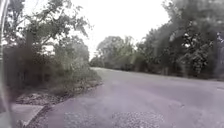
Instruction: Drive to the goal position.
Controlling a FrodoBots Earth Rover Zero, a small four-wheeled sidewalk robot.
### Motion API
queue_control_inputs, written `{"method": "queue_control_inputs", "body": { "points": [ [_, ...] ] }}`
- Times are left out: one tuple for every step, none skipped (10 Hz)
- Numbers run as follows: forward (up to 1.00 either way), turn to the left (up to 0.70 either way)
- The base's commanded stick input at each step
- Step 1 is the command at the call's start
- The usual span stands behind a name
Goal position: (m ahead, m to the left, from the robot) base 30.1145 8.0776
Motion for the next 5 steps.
{"method": "queue_control_inputs", "body": {
  "points": [
    [0.7,-0.3],
    [0.7,-0.11],
    [0.7,0.0],
    [0.7,0.0],
    [0.7,0.0]
  ]
}}
